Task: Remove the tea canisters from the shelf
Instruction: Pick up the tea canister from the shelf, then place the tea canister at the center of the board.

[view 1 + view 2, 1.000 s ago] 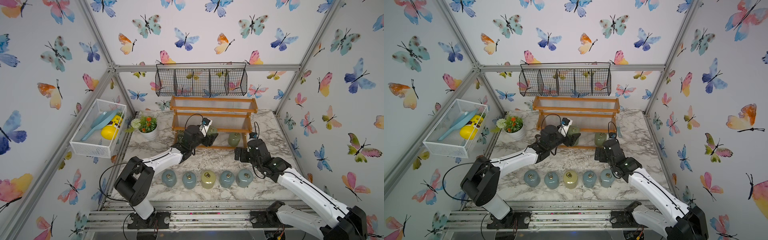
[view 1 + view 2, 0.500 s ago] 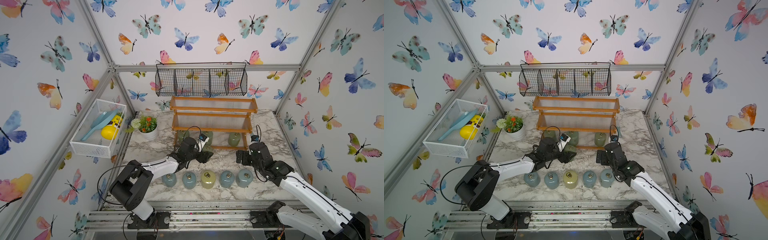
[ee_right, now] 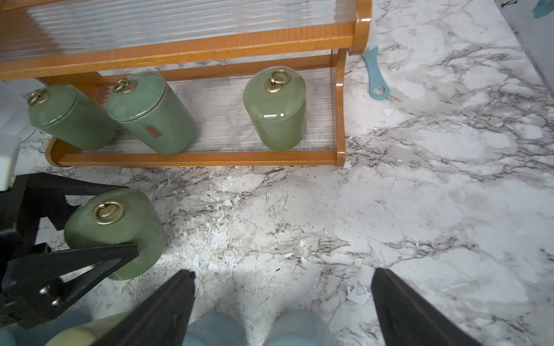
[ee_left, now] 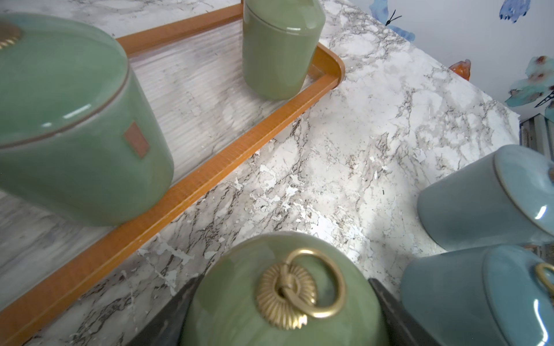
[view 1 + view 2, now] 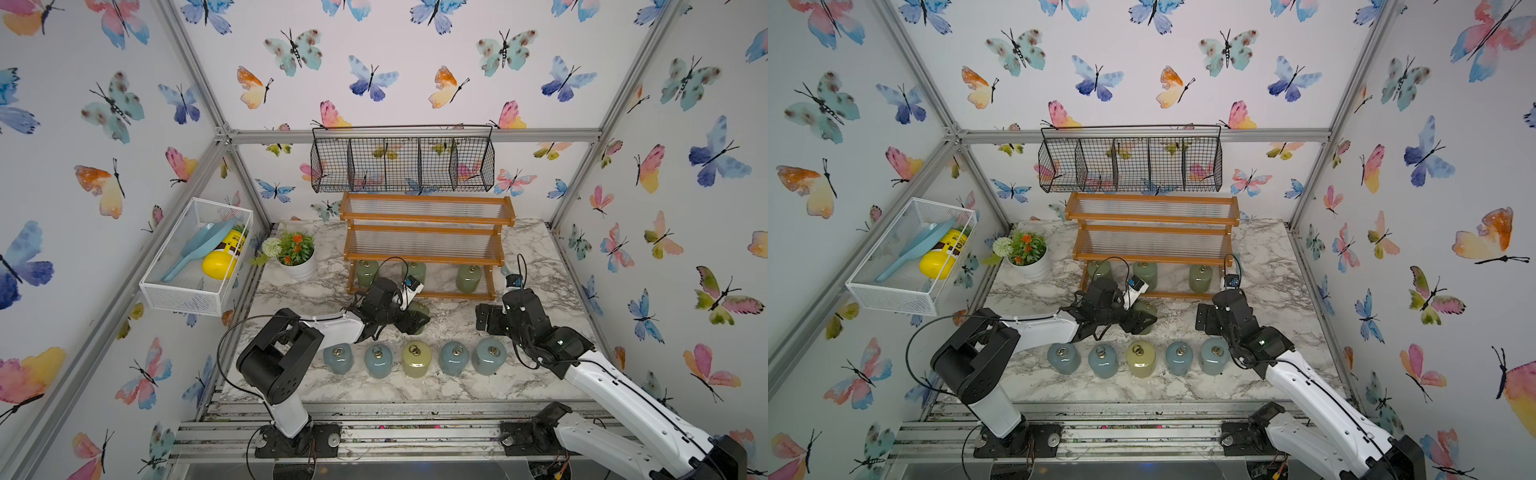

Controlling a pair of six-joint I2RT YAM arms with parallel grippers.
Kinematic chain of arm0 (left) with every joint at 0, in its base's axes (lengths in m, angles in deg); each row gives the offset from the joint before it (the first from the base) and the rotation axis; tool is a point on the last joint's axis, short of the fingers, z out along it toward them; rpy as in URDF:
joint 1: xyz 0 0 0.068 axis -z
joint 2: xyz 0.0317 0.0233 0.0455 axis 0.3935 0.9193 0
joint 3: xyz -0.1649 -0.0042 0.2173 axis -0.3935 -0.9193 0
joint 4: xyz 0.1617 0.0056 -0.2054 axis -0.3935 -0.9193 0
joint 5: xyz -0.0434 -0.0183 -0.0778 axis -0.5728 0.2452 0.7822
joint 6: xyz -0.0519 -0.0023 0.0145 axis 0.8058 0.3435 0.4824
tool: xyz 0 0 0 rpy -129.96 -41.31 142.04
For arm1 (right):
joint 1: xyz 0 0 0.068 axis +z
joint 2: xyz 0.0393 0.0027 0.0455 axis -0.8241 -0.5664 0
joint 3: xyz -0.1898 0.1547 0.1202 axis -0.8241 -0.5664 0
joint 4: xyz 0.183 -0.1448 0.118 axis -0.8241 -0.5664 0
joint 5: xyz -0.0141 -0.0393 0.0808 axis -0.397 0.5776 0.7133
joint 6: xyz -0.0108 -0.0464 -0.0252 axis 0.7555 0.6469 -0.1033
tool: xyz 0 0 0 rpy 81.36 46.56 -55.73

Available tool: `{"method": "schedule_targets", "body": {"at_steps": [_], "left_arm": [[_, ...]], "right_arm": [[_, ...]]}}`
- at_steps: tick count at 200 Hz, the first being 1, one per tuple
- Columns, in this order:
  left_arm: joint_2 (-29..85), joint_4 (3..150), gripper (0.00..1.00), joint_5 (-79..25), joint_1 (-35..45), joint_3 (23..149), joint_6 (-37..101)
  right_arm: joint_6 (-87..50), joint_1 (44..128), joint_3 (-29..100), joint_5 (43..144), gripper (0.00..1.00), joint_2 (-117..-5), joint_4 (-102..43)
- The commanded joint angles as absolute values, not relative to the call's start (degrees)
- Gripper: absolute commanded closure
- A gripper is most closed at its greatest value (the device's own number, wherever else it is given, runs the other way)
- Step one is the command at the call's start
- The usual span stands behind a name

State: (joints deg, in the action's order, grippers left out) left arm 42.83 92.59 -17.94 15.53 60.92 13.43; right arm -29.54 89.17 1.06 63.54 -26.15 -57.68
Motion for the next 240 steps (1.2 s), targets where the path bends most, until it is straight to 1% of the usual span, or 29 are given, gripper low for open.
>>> {"method": "schedule_targets", "body": {"at_steps": [1,72,162,240], "left_arm": [[43.34,96.08,0.27,-15.82,15.68,63.08,12.34],[45.61,97.26,0.24,-15.59,15.63,62.52,10.78],[45.55,97.08,0.12,-17.02,15.68,60.65,8.57],[43.02,96.35,0.1,-18.69,15.67,58.04,7.88]], "right_arm": [[-29.99,88.9,0.72,62.36,0.02,-25.56,-59.17],[-30.26,88.9,0.09,62.36,0.02,-25.48,-59.05],[-30.34,88.9,-0.25,62.54,0.02,-25.39,-58.95],[-29.99,88.91,0.18,62.98,0.02,-26.45,-58.17]]}}
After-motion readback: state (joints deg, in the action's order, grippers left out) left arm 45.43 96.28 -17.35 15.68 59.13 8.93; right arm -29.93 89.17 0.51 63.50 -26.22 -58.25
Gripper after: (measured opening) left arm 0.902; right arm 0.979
